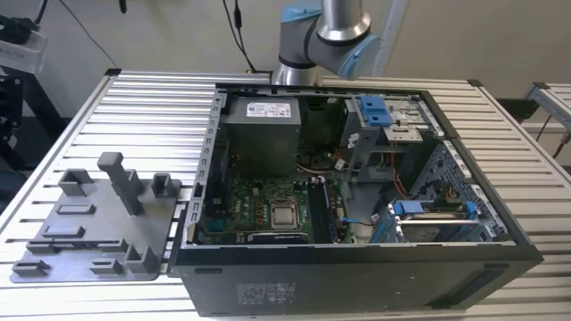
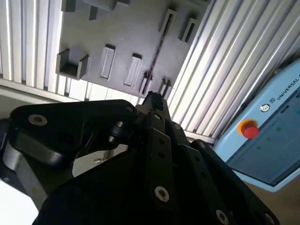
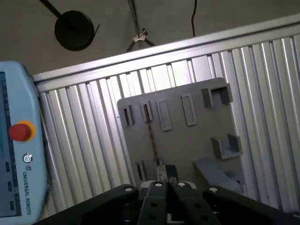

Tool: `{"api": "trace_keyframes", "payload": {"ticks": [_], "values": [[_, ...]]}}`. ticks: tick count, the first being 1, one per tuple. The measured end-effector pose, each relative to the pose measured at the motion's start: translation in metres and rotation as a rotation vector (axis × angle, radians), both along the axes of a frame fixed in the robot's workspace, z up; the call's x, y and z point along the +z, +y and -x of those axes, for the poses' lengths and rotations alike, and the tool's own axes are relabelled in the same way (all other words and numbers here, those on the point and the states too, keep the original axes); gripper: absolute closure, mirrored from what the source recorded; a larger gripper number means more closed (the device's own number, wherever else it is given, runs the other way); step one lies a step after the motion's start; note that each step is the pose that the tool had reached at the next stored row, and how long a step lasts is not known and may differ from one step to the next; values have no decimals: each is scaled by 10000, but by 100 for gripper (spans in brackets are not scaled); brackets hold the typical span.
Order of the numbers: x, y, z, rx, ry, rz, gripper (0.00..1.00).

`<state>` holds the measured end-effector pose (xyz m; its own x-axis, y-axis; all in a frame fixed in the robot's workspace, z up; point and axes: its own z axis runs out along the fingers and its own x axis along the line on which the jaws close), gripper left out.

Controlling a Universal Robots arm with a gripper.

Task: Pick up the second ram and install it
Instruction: 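Pick up the second ram and move it above second insertion slot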

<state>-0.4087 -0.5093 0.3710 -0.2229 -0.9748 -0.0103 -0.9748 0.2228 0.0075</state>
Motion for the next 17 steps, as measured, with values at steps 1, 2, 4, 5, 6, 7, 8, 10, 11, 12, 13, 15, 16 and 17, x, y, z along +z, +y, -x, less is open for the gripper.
{"api": "trace_keyframes", "payload": {"ticks": [1, 2, 4, 5, 6, 7, 8, 10, 11, 12, 13, 15, 16, 17], "values": [[-5, 0, 0, 63, -1, 0, 89], [-9, 0, 0, 136, -1, -1, 89], [-19, 0, 2, 389, -5, -4, 89], [-23, 0, 2, 539, -13, -3, 89], [-26, 0, 3, 684, -23, -2, 89], [-30, 0, 3, 830, -34, -2, 89], [-34, 0, 4, 968, -47, -3, 89], [-41, 0, 7, 1176, -62, -6, 89], [-41, 0, 7, 1233, -61, -5, 89], [-43, 0, 7, 1264, -60, -6, 89], [-44, -1, 8, 1274, -60, -8, 89], [-45, -1, 8, 1275, -61, -8, 89], [-45, -1, 7, 1275, -61, -8, 89], [-46, -1, 7, 1275, -61, -8, 89]]}}
